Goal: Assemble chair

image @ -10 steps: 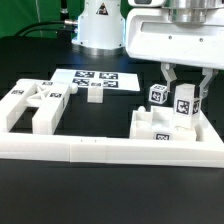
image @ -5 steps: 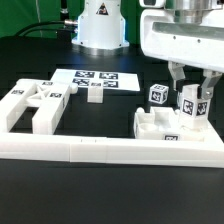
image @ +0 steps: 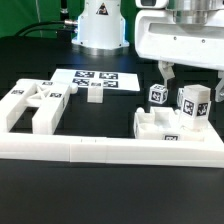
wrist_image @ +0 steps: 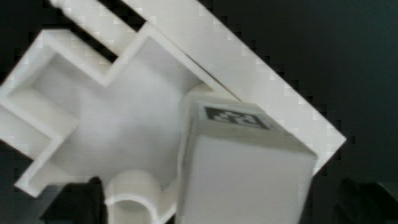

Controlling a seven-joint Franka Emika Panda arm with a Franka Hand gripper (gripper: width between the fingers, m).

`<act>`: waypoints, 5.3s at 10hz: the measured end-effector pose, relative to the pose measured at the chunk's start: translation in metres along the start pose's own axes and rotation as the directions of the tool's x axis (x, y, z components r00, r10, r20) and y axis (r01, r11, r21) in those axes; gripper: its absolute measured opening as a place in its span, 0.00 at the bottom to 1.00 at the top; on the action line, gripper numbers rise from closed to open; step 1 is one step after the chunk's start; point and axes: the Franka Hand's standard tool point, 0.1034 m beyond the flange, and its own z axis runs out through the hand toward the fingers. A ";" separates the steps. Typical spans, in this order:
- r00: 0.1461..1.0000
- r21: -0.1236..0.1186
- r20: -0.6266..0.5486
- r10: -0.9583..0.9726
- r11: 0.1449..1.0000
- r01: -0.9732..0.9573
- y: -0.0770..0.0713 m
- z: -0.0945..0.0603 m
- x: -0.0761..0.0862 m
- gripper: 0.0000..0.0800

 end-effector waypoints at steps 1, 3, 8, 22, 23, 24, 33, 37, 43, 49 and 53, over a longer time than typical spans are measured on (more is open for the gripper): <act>0.997 -0.002 0.001 -0.083 0.997 0.083 -0.001 0.000 -0.001 0.81; 0.971 -0.015 0.002 -0.238 0.971 0.238 -0.006 -0.001 -0.008 0.81; 0.805 -0.035 -0.018 -0.593 0.805 0.592 -0.009 0.003 -0.013 0.81; 0.510 -0.066 0.003 -0.860 0.509 0.858 -0.005 0.004 -0.009 0.36; 0.615 -0.048 0.013 -0.789 0.613 0.788 -0.003 0.004 -0.010 0.36; 0.720 -0.043 0.006 -0.694 0.719 0.694 -0.003 0.004 -0.010 0.36; 0.993 -0.012 -0.049 0.109 0.994 -0.110 -0.004 0.006 -0.010 0.36; 0.920 0.009 -0.037 0.391 0.921 -0.391 -0.004 0.006 -0.010 0.37; 0.987 0.000 -0.035 0.158 0.987 -0.158 -0.005 0.005 -0.010 0.81; 0.922 -0.039 -0.019 -0.387 0.922 0.386 -0.006 0.002 -0.008 0.81; 0.764 -0.044 -0.007 -0.645 0.763 0.644 -0.005 0.002 -0.007 0.81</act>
Offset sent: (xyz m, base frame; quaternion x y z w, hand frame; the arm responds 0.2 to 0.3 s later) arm -0.0012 0.0072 -0.0007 -0.1020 0.0576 -0.1847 0.9758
